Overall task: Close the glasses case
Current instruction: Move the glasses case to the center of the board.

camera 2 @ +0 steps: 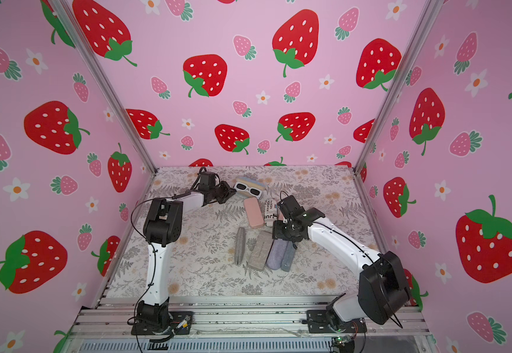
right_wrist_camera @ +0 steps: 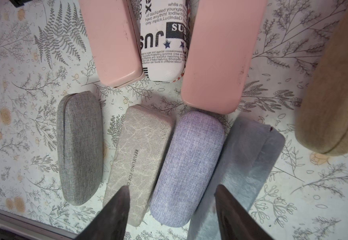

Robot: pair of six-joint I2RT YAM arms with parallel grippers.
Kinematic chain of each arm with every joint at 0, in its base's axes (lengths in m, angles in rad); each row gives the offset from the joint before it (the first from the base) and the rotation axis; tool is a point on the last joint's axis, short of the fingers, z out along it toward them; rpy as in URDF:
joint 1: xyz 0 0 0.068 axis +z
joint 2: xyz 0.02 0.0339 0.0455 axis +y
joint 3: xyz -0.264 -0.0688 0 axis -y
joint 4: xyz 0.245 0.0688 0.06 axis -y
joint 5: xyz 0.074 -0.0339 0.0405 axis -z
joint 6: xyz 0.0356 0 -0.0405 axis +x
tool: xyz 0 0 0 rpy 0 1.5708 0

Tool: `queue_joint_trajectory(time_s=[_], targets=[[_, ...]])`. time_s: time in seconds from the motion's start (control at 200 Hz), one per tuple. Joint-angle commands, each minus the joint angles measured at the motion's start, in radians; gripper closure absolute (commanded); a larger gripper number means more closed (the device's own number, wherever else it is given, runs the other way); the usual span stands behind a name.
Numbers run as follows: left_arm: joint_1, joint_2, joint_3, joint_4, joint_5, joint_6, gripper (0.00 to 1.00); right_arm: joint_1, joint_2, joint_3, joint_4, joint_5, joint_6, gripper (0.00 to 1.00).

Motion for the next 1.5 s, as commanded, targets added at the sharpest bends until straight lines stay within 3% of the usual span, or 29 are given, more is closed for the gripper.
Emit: queue_joint_trajectory(time_s=[0.0,0.53,1.496], targets=[[0.011,-0.049,-0.071,0.004,-0.014,0.036,0.92,-0.004,0.009,0.035,0.021,-0.033,-0.013,0.34],[0.09,-0.215,-0.344,0.056,-0.015,0.076,0.93,0.023,0.019,0.044,0.041,-0.07,-0.003,0.34],[0.273,-0.45,-0.625,0.04,-0.012,0.136,0.93,0.12,0.103,0.147,0.039,-0.069,0.001,0.34]])
